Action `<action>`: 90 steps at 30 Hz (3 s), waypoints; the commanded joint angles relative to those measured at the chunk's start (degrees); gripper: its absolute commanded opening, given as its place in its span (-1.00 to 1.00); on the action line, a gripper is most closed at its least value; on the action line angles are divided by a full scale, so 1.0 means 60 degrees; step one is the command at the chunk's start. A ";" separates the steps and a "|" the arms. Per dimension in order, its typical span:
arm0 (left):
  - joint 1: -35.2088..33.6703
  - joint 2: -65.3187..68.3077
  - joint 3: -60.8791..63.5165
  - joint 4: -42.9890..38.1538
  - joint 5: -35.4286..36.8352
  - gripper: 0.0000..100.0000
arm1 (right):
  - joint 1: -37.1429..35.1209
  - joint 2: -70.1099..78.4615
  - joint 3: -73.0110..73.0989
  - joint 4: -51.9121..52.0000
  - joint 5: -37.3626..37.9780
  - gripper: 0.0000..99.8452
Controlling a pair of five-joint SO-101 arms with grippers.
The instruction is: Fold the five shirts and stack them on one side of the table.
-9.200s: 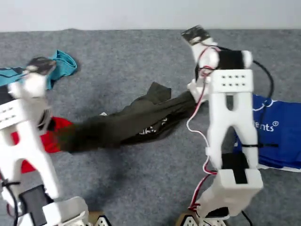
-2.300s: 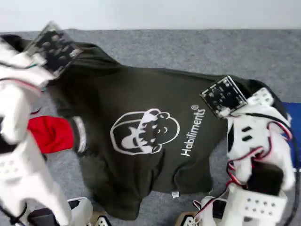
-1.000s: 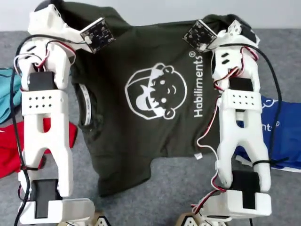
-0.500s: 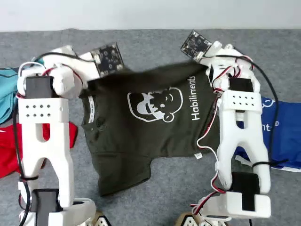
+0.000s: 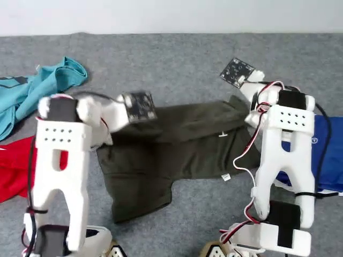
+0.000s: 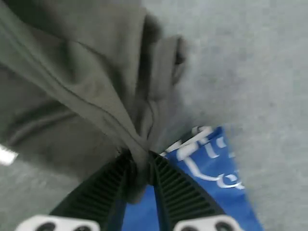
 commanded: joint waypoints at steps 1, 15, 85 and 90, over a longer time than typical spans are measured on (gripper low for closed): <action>0.0601 -0.1011 0.1253 0.0278 0.0117 -0.99 | 0.0110 -0.0535 -0.0161 0.0696 0.0088 -0.98; 0.1055 -0.2945 0.4388 0.0264 0.0147 -0.98 | 0.0125 -0.0549 -0.0161 0.2879 0.0088 -0.98; 0.0293 0.6212 0.0081 -0.5216 0.6872 -0.99 | -0.1004 0.5780 -0.2623 -0.3641 -0.5260 -0.98; 0.0278 0.6388 -0.0051 -0.5201 0.6842 -0.99 | 0.0198 0.6674 -0.3707 -0.3582 -0.5260 -0.98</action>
